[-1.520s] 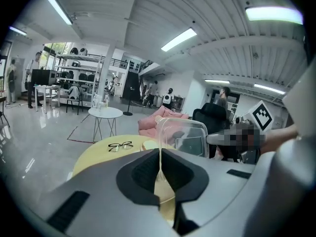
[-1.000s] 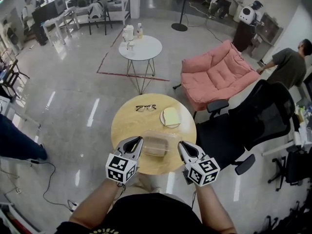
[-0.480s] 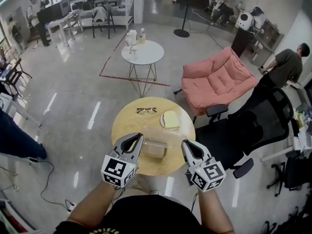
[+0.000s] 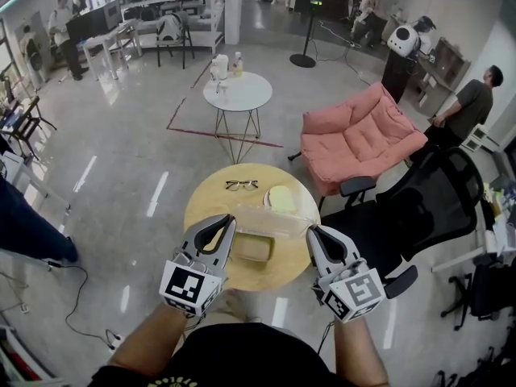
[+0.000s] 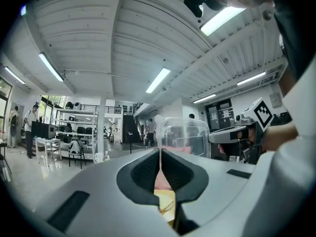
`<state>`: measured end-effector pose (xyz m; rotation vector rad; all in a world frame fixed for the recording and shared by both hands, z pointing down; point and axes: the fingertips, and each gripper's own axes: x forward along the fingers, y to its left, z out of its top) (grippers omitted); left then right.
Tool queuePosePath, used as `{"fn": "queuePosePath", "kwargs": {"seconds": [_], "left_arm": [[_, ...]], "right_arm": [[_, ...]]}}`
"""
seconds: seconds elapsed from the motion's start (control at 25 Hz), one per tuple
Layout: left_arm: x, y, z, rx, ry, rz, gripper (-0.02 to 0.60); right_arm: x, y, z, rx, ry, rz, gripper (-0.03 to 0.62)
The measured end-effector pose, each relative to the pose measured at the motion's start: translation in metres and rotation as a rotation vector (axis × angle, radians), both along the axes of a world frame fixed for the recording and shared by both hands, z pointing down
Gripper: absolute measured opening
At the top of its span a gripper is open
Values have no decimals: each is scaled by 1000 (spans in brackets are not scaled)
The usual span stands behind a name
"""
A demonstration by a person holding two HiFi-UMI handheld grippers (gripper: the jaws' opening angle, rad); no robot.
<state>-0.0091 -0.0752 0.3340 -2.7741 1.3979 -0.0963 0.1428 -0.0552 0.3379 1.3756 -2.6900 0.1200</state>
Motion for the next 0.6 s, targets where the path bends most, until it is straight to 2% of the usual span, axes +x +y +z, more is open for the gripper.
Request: {"fn": "queuePosePath", "kwargs": {"seconds": [0.36,0.6], "left_arm": [[5,10,-41,108,3,-16,26],[5,15,-52,116,15,-17,26]], "right_arm": [[4,12,-32,65,1,-27,28],[4,19,-48,95,4,-34,28]]}}
